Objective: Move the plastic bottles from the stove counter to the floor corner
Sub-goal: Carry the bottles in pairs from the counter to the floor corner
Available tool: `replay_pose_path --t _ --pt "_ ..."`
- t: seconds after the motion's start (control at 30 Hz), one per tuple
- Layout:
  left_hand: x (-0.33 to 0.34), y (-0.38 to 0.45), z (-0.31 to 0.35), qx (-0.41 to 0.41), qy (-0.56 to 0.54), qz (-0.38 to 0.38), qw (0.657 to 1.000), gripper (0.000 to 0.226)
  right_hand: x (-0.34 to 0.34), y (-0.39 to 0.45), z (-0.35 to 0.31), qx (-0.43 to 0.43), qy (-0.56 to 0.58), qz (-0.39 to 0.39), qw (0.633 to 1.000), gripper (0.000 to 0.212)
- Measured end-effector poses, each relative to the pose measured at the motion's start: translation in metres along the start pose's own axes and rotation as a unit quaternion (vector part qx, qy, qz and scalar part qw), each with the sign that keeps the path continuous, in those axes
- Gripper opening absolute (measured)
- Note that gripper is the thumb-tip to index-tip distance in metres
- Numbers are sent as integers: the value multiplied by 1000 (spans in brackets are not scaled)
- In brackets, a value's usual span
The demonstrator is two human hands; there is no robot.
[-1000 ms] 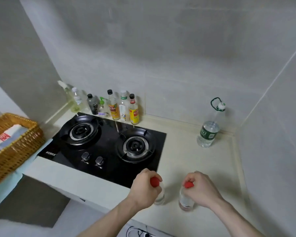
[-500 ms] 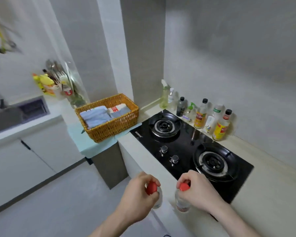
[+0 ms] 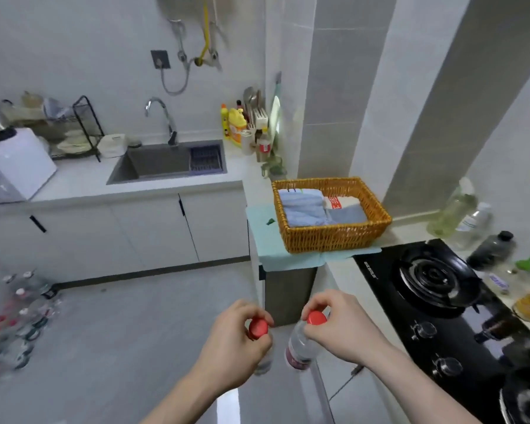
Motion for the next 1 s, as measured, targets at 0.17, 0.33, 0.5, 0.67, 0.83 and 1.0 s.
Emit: replay_pose_path --t 0.17,0.33,0.5,0.67,0.83,1.0 --pt "-36 7 -40 -73 -27 50 996 19 39 61 -50 -69 -37 -81 994 11" --pt "-67 1 -87 -175 -9 134 975 18 79 106 -94 -146 -71 -149 975 9" --pt "-101 -17 -116 -236 -15 216 947 17 128 130 -134 -207 -93 -217 949 11" --pt "-143 -42 -152 -287 -23 279 916 20 181 143 -194 -254 -103 -277 921 8" --pt "-191 -68 -198 -316 -25 318 894 18 245 144 -263 -296 -107 -312 896 8" --pt "-241 -94 -250 -338 -17 336 879 19 307 135 -327 -326 -116 -331 878 10"
Point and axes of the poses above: each hand's wrist, its own y-axis towards the middle knuckle, its own x-axis out of the palm, z = x × y, the point moved 8 cm from there along y, towards the middle knuckle, and after that the axes turned 3 degrees about y, right-handed, at the moved point
